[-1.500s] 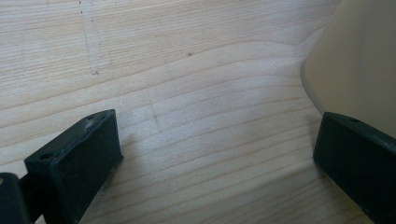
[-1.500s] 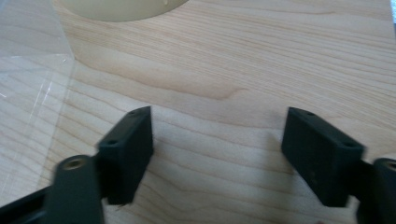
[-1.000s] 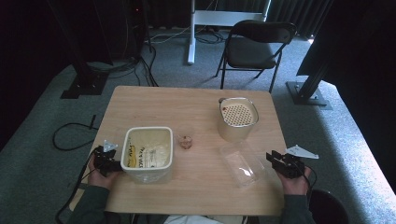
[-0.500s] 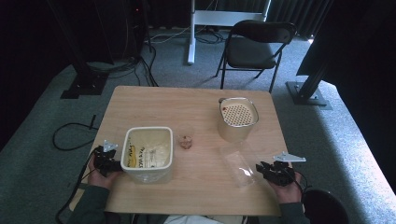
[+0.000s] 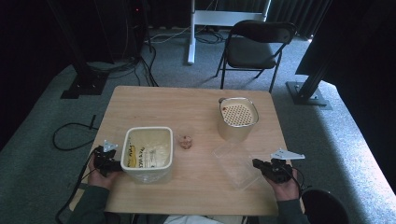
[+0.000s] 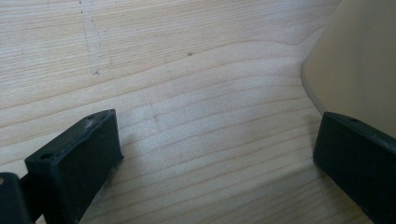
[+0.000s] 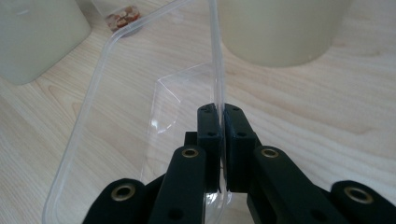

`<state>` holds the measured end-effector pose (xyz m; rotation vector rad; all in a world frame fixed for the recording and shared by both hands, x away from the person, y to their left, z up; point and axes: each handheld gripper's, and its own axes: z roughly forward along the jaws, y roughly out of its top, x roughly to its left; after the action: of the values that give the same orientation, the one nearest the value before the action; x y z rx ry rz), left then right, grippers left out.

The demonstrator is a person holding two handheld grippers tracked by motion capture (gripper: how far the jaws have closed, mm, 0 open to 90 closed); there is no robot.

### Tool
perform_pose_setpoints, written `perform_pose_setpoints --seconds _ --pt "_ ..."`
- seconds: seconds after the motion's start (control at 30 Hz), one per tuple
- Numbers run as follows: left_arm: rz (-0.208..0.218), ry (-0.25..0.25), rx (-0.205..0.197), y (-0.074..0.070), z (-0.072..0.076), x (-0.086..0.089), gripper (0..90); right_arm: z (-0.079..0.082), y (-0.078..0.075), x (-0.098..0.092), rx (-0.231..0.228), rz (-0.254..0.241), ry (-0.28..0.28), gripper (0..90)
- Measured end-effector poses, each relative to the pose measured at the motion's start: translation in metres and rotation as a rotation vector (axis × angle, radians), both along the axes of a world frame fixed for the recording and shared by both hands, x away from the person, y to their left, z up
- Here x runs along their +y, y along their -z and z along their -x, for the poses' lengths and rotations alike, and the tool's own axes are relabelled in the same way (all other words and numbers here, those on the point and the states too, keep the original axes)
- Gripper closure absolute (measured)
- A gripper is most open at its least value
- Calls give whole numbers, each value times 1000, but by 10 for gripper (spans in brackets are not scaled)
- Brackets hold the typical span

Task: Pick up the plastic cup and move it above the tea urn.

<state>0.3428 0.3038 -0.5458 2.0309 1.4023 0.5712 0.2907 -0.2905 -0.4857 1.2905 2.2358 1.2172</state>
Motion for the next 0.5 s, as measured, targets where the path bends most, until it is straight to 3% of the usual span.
perform_pose_setpoints --seconds 0.33,0.5 --pt "0 0 0 0 0 0 13 -6 -19 17 -34 -34 -64 872" --pt "0 0 0 0 0 0 13 -12 -39 32 -69 -55 -124 872"
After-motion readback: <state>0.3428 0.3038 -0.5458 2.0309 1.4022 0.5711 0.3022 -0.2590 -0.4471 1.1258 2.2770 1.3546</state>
